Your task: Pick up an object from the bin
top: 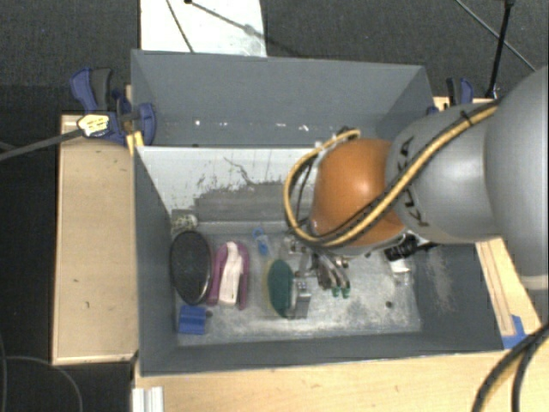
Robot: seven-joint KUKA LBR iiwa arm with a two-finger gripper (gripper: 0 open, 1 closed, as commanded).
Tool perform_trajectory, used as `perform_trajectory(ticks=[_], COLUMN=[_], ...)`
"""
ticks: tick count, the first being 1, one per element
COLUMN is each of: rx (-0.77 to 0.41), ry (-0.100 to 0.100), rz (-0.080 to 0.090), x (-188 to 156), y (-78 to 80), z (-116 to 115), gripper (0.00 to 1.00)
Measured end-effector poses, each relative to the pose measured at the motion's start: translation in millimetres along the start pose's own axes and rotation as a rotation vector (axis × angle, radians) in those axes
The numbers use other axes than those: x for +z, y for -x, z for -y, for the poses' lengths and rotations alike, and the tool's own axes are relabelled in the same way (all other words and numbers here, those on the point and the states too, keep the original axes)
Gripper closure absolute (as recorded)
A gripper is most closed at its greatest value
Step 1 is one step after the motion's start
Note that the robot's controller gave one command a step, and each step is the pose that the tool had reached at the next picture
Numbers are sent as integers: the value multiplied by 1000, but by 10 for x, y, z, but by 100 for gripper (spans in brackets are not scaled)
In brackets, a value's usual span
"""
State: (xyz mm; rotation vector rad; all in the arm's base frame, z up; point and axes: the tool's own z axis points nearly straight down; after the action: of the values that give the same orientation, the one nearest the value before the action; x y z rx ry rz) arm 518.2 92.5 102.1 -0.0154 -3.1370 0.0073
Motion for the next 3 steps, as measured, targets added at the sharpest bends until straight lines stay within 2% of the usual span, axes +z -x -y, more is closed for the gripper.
perform_trajectory(ticks=[1, 2, 3], rx=[-479, -472, -455], ry=[4, 5, 5], rz=[29, 36, 15], x=[252, 224, -929], y=[114, 133, -248], z=[-101, -109, -369], gripper=[0, 100, 100])
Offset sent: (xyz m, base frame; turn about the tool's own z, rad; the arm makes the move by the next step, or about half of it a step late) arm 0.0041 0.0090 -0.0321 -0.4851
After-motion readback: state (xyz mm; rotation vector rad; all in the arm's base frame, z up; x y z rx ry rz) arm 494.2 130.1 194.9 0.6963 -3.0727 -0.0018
